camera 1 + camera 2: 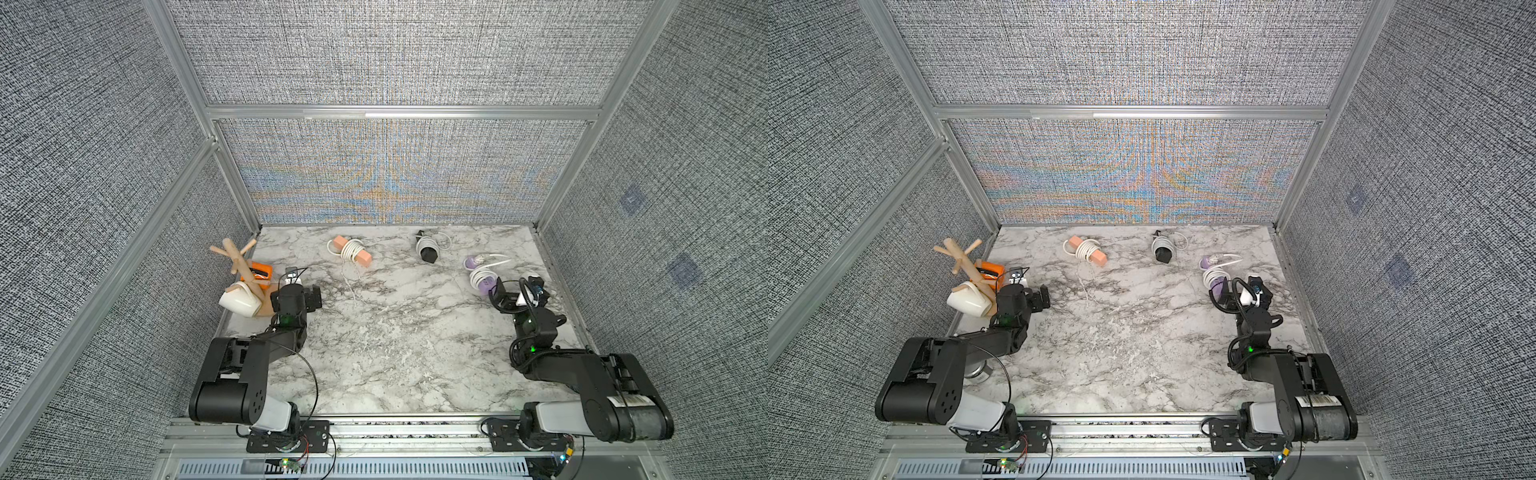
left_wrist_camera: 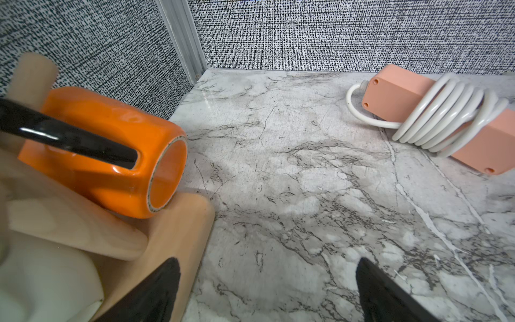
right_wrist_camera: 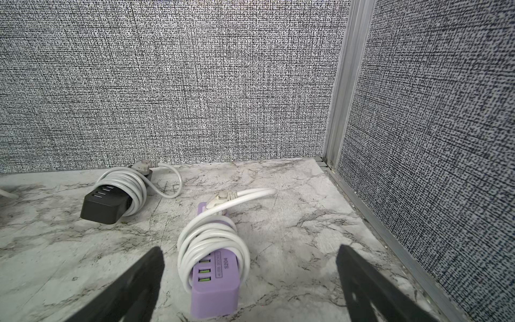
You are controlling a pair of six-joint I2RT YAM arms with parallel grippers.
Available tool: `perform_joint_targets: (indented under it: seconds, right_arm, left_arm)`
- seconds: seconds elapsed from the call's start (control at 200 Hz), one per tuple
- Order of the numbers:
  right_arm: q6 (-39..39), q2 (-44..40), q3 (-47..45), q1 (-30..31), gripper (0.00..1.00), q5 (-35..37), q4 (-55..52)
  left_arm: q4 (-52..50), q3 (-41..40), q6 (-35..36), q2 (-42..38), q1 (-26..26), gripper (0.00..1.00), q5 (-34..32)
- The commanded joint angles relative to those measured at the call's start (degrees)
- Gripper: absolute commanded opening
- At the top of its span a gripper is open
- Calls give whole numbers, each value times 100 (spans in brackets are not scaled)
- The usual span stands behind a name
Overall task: Unwrap the cord wrapped around the power strip
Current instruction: Pick up the power strip from the center of the board.
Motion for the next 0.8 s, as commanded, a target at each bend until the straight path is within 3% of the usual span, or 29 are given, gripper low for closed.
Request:
perform_joint_targets:
  seconds: [0.0,0.085,0.255,0.435,0.641,0.796]
  right_arm:
    - [-13,-517,521,88,98,491,-1134]
    - [62,-939,1365,192,98,723,-2868]
    - [736,-925,2829,477,98,1407,-5666]
    - [1208,-331,3806,601,98,603,-7417]
    - [1410,-303,3861,984,98,397,-7897]
    - [1314,-369,3764,1151,98,463,-8175]
  left_arm:
    - [-435,230,417,-422,-54,100,62]
    - [-2953,1286,-712,-914,-226,100,-1075]
    - [-4896,2557,-2100,-899,-599,100,-1471]
    - [-5398,3836,-2698,93,-1233,100,-1311]
    - [-6375,5654,-3738,1923,-1665,100,-1096]
    - [-6487,6577,-3979,2853,-1846,100,-980]
